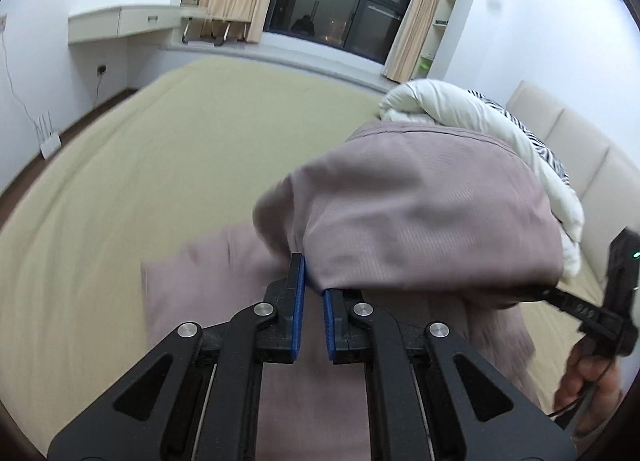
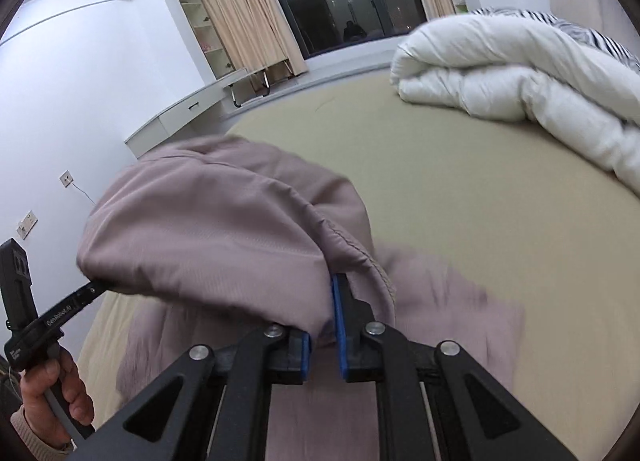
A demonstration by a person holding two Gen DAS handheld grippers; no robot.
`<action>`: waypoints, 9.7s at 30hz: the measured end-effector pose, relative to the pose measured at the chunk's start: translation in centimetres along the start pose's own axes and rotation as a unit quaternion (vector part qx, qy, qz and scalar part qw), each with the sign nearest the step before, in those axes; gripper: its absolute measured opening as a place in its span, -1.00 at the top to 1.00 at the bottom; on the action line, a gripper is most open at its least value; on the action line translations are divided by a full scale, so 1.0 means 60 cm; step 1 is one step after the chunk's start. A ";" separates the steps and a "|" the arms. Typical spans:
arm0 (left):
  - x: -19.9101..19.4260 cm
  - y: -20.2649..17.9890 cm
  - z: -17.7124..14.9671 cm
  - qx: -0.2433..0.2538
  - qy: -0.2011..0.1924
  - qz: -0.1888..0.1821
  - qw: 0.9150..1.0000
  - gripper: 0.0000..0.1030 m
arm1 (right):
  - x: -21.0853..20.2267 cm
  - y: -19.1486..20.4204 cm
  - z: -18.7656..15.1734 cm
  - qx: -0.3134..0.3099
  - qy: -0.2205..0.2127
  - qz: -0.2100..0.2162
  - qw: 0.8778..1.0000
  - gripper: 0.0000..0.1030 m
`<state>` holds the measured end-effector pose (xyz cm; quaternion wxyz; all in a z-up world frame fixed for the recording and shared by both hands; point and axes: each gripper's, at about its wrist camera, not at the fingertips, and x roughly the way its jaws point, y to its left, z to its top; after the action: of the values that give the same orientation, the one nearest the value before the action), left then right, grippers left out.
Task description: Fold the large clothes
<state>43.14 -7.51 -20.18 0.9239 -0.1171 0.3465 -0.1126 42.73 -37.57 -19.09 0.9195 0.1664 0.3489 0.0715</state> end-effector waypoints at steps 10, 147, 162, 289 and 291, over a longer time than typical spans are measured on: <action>-0.137 0.016 -0.184 -0.039 0.061 0.005 0.997 0.86 | -0.066 -0.034 -0.168 0.078 0.087 -0.032 0.993 0.35; -0.562 0.132 -0.631 -0.127 0.295 -0.053 0.946 0.29 | -0.431 -0.171 -0.635 0.244 0.216 0.105 0.940 0.24; -0.614 0.106 -0.601 -0.094 0.275 -0.056 0.955 0.87 | -0.473 -0.110 -0.608 0.186 0.199 0.069 0.960 0.82; 0.354 0.055 0.045 0.066 0.168 0.137 0.974 0.69 | 0.283 -0.077 0.043 -0.007 0.157 -0.133 0.979 0.27; 0.302 0.058 0.052 0.039 0.160 0.119 0.979 0.68 | 0.253 -0.074 0.048 -0.005 0.147 -0.135 0.980 0.13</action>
<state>58.97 -9.04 -30.05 0.8671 -0.0189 0.4967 -0.0327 56.04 -38.66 -28.04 0.8603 0.1009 0.4990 -0.0283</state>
